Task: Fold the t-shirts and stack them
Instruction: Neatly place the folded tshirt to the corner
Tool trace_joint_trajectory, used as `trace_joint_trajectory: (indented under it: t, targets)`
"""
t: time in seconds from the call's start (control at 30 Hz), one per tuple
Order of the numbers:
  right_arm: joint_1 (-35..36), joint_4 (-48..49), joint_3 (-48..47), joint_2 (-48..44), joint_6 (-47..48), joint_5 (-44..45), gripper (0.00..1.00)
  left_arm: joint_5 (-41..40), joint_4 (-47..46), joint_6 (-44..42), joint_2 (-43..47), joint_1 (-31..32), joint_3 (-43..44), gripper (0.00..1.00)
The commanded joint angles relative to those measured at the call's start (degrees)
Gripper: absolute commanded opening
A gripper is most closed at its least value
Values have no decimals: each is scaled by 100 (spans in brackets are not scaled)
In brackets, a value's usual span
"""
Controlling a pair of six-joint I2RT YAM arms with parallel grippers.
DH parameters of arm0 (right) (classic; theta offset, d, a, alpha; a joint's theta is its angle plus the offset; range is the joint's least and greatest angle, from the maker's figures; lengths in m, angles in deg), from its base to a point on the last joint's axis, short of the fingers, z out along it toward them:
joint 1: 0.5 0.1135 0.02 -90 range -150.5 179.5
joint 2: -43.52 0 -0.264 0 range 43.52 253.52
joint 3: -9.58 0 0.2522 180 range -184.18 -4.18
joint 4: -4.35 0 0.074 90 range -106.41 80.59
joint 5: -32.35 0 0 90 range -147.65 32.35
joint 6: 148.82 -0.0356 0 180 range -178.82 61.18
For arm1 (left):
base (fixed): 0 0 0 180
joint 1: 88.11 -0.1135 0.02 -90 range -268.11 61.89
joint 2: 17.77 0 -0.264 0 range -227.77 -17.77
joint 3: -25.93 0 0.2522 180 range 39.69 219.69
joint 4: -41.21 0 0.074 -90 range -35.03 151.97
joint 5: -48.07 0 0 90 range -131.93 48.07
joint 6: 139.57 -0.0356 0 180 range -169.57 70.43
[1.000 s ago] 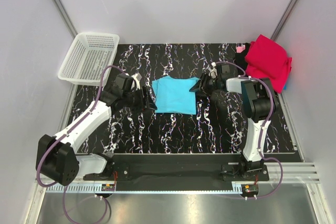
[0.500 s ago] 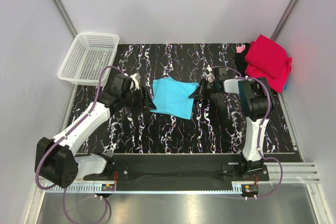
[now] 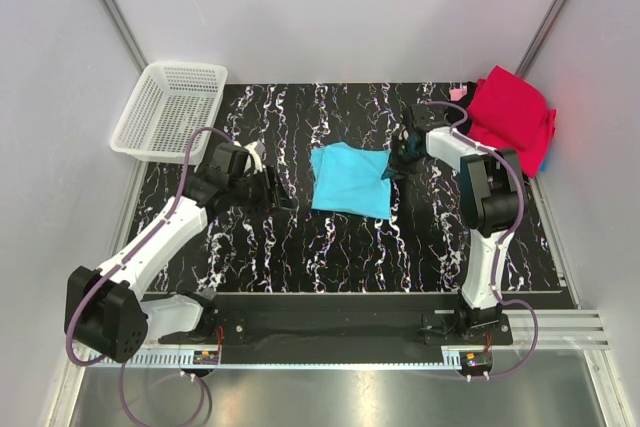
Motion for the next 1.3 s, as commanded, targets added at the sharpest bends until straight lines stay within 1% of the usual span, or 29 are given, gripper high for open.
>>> trace_joint_trajectory:
  t: [0.0, 0.27, 0.5, 0.6, 0.73, 0.87, 0.97, 1.1, 1.2, 1.27]
  targets:
    - [-14, -709, -561, -422, 517, 1238, 0, 113, -109, -108, 138, -50, -37, 61]
    - [4, -1139, -1748, -141, 1045, 1722, 0, 148, -118, -116, 94, -86, 59, 61]
    - [-14, -1965, -3259, 517, 1502, 2555, 0, 209, -109, -169, 33, -121, 112, 61]
    - [-49, -2054, -3612, 641, 1503, 2881, 0, 209, -109, -195, 42, -147, 77, 62]
    - [-172, -2098, -3841, 597, 1424, 3207, 0, 218, -47, -239, 76, -182, 24, 62]
    - [-304, -2159, -4148, 518, 1564, 3576, 0, 218, -30, -248, 138, -209, -55, 62]
    - [-348, -2309, -4543, 536, 1783, 4015, 0, 236, -38, -240, 147, -217, -90, 62]
    - [-488, -2660, -5333, 623, 2056, 4621, 0, 253, -38, -248, 138, -226, -134, 62]
    - [-673, -2801, -5686, 615, 2118, 4981, 0, 253, -47, -231, 156, -226, -187, 62]
    - [-804, -2819, -5705, 545, 2092, 5088, 0, 253, -74, -222, 182, -226, -230, 62]
